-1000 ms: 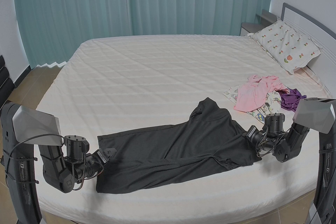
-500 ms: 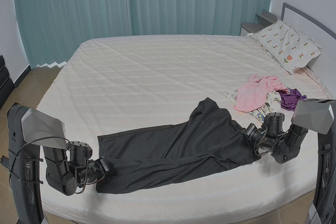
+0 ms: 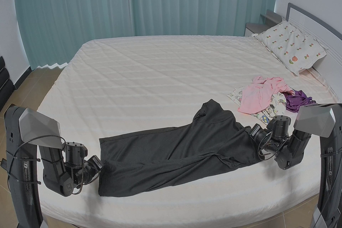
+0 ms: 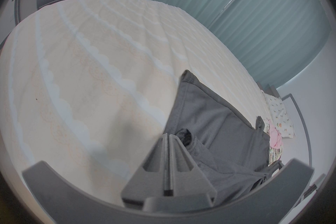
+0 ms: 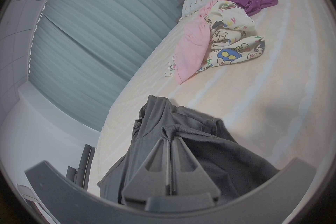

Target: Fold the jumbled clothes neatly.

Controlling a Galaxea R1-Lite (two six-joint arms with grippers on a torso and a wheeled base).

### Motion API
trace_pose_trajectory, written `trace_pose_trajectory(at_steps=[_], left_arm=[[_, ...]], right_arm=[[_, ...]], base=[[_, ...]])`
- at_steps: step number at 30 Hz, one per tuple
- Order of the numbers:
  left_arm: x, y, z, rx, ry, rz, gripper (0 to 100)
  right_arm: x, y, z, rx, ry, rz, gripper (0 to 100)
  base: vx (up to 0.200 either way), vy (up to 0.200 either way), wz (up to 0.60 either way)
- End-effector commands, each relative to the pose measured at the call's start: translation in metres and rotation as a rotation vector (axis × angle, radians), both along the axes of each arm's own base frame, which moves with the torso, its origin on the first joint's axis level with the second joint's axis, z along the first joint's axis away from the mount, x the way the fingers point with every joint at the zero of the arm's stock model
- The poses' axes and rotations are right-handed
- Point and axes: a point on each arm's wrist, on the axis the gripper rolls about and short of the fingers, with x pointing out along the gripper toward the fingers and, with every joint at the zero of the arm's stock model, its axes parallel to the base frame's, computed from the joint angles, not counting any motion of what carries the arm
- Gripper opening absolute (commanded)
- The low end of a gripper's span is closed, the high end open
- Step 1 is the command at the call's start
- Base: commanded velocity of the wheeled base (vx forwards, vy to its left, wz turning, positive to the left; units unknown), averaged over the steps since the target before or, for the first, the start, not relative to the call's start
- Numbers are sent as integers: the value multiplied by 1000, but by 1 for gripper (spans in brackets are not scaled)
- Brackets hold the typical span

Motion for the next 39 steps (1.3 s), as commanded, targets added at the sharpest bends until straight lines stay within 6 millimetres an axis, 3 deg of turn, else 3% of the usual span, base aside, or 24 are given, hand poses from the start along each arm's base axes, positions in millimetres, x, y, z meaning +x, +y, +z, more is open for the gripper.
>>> trace_pose_trajectory(at_steps=[1,9,10,15,20,39], left_arm=[[2,10,3,-8,-12,41,0],[1,10,25,-80,-71,34,0],[0,9,26,-98,-70,10,100],[-4,7,31,-193,-86,-148,100],[-4,6,24,-159,-91,-260,100],[3,2,-1,-82,-92,-318,100]], right_arm=[[0,0,-8,-2,4,1,0],[-2,2,-13,-4,15,9,0],[-2,2,-13,-4,15,9,0],[-1,3,-13,-2,15,18,0],[-1,4,-13,9,16,48,0],[0,6,-15,8,16,51,0]], base=[[0,0,0],[0,0,0],[0,0,0],[0,0,0],[0,0,0],[0,0,0]])
